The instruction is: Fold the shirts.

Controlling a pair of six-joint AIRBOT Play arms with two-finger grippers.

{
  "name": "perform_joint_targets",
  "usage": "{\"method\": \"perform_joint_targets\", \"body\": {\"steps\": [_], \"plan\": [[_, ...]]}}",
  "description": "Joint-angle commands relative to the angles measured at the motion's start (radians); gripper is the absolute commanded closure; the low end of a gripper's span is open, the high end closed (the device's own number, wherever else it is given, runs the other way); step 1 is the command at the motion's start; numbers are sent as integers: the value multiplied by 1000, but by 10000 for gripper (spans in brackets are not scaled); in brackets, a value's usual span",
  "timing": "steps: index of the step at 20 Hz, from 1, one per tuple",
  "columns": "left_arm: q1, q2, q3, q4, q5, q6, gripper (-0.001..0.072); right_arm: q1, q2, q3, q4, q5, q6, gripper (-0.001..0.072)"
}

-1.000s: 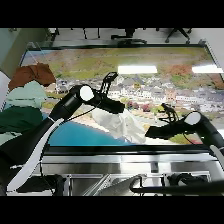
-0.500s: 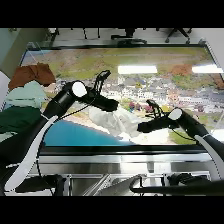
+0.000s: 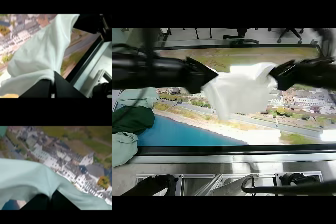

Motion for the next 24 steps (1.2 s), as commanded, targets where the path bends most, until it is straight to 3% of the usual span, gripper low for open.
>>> {"method": "perform_joint_targets", "body": {"steps": [1,4,8,13,17,18,19,20,23,24], "plan": [[-33,138,110,5,-32,1,691,-2,84,164,-26,58,-16,687],[-41,202,59,17,-29,2,691,-3,97,167,-30,114,-29,687],[-41,186,-106,207,-5,1,692,-3,-18,146,-30,152,-29,687],[-27,-39,-273,368,191,21,691,-4,-278,43,-96,140,-26,687],[94,-290,-278,343,311,39,687,-4,-516,24,-263,68,62,688],[135,-337,-278,303,333,39,580,-4,-560,25,-264,37,69,688],[172,-372,-277,249,352,39,209,-4,-599,25,-261,-2,86,687],[215,-406,-259,182,350,39,-2,-4,-627,25,-262,-44,108,687],[332,-466,-145,27,179,39,-2,-7,-663,25,-263,-158,150,656],[361,-468,-113,20,88,39,-2,-16,-660,29,-263,-166,164,474]]}}
